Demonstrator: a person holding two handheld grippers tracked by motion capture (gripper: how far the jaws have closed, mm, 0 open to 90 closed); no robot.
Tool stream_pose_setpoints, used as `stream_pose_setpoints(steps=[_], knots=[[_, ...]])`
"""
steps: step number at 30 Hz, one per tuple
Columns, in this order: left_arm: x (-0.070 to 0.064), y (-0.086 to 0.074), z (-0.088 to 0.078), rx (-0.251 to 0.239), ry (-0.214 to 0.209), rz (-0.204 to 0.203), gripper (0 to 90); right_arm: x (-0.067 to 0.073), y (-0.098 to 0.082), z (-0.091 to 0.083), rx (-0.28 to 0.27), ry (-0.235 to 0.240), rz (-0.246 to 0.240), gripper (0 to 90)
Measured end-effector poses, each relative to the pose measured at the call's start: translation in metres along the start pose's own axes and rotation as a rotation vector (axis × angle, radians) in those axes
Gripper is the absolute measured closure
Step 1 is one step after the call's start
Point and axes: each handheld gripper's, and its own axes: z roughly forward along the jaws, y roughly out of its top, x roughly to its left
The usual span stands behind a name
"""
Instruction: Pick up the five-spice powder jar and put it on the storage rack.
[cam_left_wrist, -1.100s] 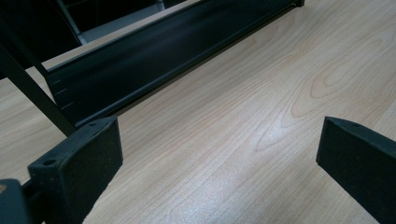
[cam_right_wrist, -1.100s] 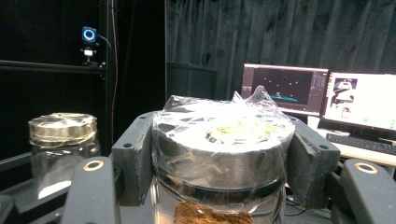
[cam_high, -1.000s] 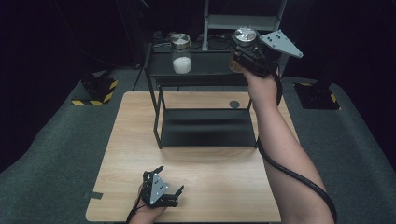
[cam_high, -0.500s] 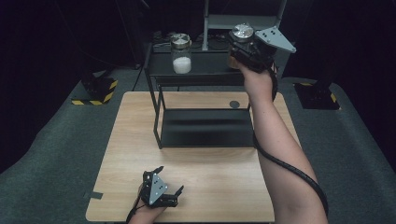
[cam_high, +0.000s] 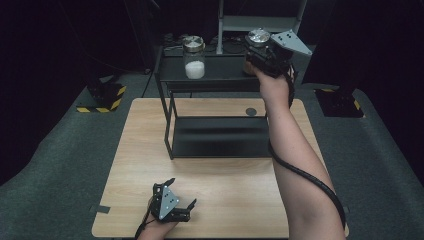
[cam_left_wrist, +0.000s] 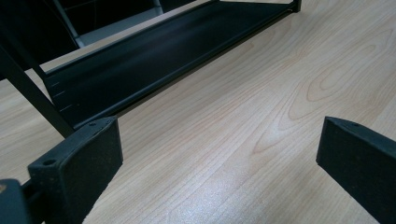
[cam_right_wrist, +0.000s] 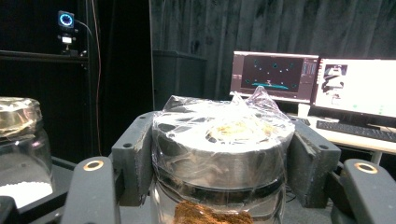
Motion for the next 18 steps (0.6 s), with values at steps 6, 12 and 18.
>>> stream_pose_setpoints(steps=[6,12,18], knots=[[0.0007,0.0,0.0001,0.0,-0.001,-0.006,0.6,-0.0006,-0.0034,0.0034,0.004,0.001,0.007,34.1],[0.0008,-0.0002,-0.0001,-0.001,-0.001,-0.006,0.6,0.0,-0.0057,0.0053,0.008,0.004,0.01,34.0],[0.0007,-0.0008,-0.0004,-0.004,-0.001,-0.005,0.6,0.0017,-0.0088,0.0067,0.012,0.001,0.021,34.0]])
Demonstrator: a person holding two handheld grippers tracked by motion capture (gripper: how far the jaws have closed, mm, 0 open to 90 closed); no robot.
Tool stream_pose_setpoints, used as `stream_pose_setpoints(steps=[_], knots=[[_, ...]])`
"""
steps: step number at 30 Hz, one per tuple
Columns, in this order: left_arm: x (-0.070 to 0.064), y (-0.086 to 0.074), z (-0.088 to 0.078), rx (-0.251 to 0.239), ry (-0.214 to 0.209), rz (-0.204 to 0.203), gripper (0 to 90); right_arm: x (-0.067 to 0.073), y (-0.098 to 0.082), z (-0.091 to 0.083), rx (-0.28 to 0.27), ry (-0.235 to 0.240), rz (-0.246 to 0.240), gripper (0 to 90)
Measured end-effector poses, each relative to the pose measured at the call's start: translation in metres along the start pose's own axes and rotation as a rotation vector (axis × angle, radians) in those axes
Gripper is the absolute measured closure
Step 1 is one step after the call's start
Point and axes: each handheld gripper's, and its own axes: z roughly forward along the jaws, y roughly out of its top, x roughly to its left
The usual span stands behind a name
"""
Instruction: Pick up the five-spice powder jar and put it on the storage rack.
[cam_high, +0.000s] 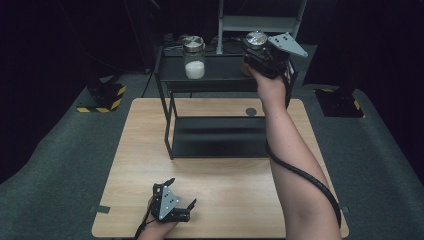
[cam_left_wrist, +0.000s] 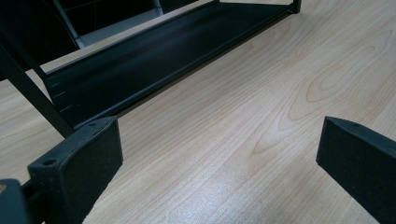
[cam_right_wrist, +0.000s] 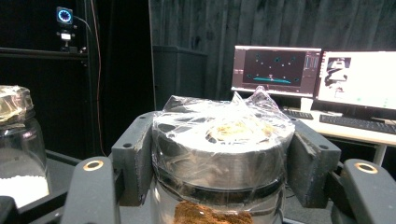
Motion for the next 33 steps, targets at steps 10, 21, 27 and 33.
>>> stream_pose_setpoints(steps=[10,21,27,33], knots=[[0.0,0.0,0.0,0.0,0.0,-0.001,0.6,0.002,-0.001,0.003,0.003,-0.012,0.008,33.5],[0.0,0.0,0.0,-0.002,-0.001,0.001,0.6,0.001,0.004,0.003,0.018,-0.014,0.026,17.7],[0.0,0.0,0.0,0.0,-0.001,0.002,0.6,0.006,0.003,-0.005,0.005,-0.033,0.025,0.0],[-0.001,0.001,0.001,0.006,0.0,0.008,0.6,0.006,0.006,-0.017,0.011,-0.032,0.055,0.0]])
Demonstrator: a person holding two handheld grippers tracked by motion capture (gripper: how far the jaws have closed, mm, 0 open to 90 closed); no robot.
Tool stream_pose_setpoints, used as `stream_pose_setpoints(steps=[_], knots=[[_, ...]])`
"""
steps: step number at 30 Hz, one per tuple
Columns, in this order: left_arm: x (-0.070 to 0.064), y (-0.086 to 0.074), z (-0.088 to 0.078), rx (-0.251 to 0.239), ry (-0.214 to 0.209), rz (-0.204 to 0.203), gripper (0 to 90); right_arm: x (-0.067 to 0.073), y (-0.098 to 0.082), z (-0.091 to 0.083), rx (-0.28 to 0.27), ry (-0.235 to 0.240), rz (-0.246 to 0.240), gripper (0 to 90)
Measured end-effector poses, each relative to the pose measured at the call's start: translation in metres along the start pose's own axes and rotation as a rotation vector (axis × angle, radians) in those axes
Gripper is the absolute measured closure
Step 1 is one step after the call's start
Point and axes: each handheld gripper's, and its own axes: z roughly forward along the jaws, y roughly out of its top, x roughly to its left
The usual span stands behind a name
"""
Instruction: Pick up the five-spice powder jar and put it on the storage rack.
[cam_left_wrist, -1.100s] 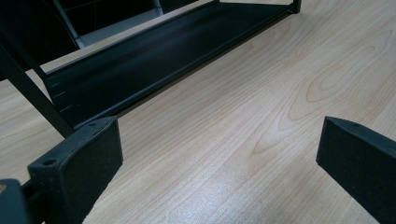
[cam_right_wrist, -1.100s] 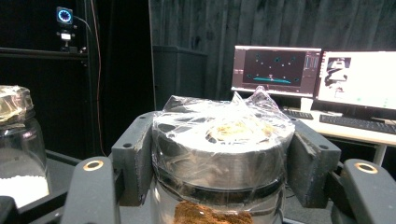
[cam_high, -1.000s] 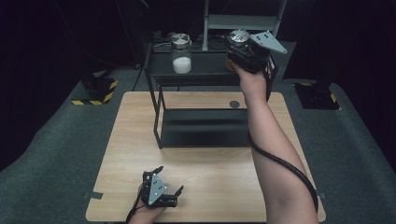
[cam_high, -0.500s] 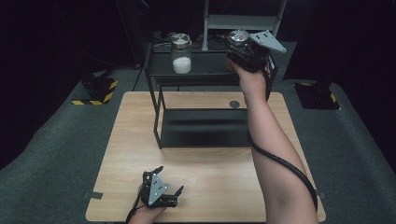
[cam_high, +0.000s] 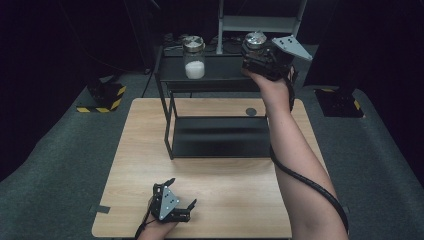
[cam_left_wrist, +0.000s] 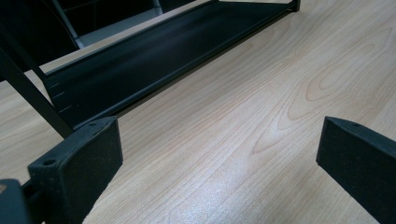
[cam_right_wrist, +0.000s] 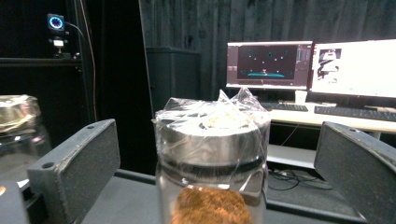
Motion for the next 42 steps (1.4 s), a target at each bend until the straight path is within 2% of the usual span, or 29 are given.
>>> stream_pose_setpoints(steps=[8,12,22,31,42], knots=[[0.0,0.001,0.0,0.003,-0.002,0.005,0.6,0.005,-0.001,-0.021,-0.012,0.027,-0.021,0.0],[0.0,0.001,0.001,0.008,-0.002,0.006,0.6,0.006,-0.002,-0.032,-0.013,0.045,-0.012,0.0],[-0.001,0.001,0.0,0.003,0.0,0.007,0.6,0.01,-0.004,-0.06,-0.042,0.064,-0.031,0.0],[-0.002,0.001,0.001,0.005,0.002,0.015,0.6,0.011,-0.007,-0.081,-0.049,0.075,-0.028,0.0],[-0.002,0.002,0.001,0.012,0.002,0.013,0.6,0.013,-0.019,-0.108,-0.048,0.101,-0.068,0.0]])
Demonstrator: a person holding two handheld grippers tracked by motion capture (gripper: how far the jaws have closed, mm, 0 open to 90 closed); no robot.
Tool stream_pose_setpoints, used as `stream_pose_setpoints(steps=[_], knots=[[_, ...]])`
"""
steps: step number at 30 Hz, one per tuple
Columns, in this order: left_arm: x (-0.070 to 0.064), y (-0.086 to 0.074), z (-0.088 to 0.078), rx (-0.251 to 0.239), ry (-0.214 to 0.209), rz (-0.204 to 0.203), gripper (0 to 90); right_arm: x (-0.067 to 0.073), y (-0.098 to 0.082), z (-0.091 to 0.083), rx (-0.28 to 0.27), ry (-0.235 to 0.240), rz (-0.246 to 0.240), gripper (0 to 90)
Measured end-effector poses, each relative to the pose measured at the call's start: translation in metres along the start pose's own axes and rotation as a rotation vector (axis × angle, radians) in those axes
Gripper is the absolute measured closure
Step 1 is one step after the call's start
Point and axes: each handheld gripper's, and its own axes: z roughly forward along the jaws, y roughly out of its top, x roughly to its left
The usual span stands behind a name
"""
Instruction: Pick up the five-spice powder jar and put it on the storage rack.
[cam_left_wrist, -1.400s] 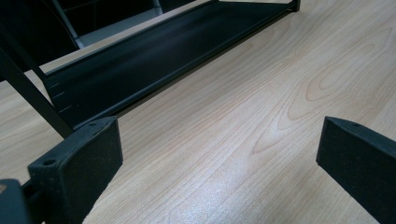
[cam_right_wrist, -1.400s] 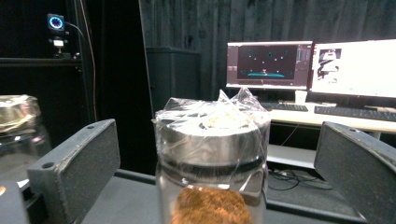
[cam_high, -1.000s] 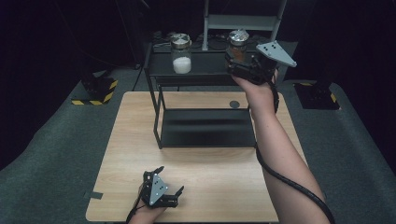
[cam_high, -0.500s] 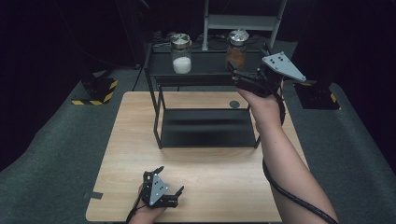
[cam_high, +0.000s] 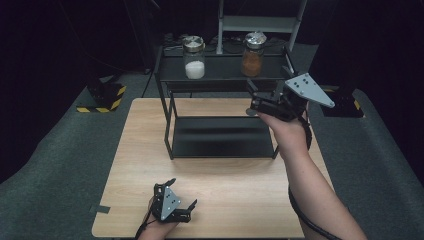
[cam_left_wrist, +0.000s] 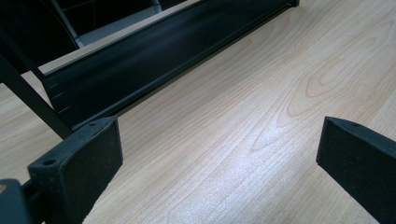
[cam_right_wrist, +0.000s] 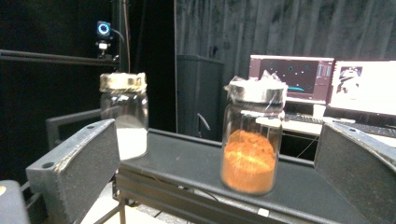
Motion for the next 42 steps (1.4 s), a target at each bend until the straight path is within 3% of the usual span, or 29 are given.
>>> stream_pose_setpoints(steps=[9,21,26,42], knots=[[-0.001,0.0,0.0,0.001,0.007,0.002,0.6,0.004,-0.017,-0.02,0.017,0.014,-0.037,0.0],[-0.001,0.001,0.001,0.005,0.008,-0.005,0.6,0.002,-0.042,-0.042,0.047,0.037,-0.044,0.0],[-0.004,0.001,0.001,0.005,0.018,0.012,0.6,0.005,-0.056,-0.052,0.054,0.038,-0.059,0.0],[-0.006,0.0,0.0,0.001,0.024,0.017,0.6,0.006,-0.098,-0.076,0.123,0.038,-0.071,0.0]])
